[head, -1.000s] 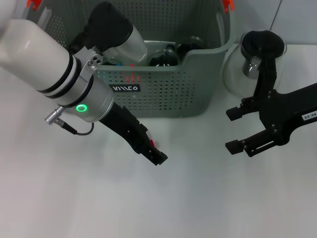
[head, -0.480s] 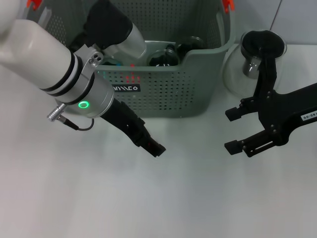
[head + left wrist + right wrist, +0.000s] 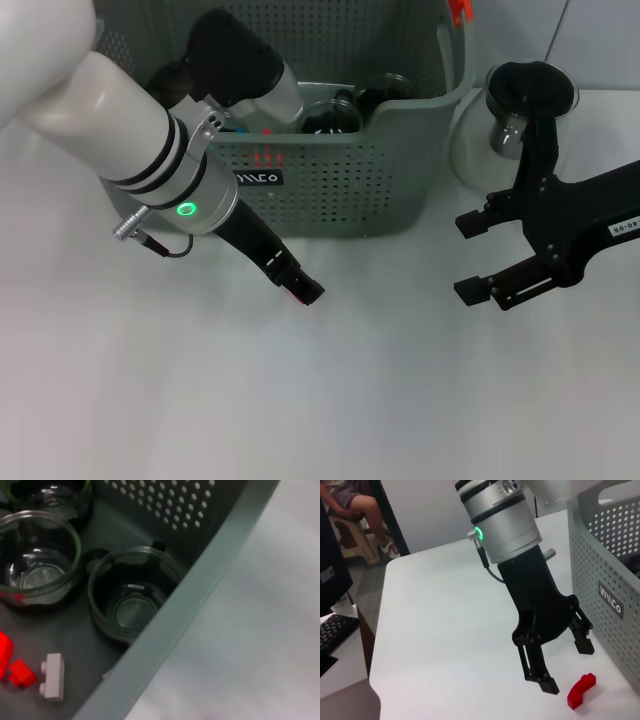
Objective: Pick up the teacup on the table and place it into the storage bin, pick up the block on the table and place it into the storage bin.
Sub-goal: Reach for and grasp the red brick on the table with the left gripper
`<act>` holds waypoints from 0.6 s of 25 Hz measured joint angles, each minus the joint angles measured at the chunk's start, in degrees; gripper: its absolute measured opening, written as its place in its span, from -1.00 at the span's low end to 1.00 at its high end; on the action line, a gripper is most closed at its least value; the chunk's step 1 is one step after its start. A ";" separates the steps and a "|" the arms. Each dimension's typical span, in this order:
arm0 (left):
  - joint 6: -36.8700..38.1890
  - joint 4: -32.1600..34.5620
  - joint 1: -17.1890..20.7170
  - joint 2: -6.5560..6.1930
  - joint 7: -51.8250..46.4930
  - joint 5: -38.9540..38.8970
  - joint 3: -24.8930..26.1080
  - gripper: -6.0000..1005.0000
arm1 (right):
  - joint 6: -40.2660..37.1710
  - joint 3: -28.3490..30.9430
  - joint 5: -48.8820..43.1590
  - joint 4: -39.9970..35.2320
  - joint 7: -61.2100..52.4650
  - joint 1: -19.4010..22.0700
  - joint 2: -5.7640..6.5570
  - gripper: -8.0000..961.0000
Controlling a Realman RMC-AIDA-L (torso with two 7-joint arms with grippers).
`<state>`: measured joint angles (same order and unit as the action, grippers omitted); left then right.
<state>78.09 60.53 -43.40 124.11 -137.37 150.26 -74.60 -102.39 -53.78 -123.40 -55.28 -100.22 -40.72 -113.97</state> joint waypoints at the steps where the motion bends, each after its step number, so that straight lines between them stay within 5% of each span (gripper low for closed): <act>1: -0.35 -0.28 -0.06 0.00 0.13 0.22 -0.15 0.74 | 0.00 0.00 0.00 0.00 -0.05 -0.01 0.00 0.93; 15: -5.52 -2.83 -0.02 0.28 -0.28 1.06 -5.32 0.73 | 0.00 -0.10 0.00 0.13 -0.21 0.03 -0.07 0.93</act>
<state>72.57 57.70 -43.42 124.39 -137.65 151.31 -79.92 -102.39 -53.88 -123.40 -55.15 -100.43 -40.69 -114.04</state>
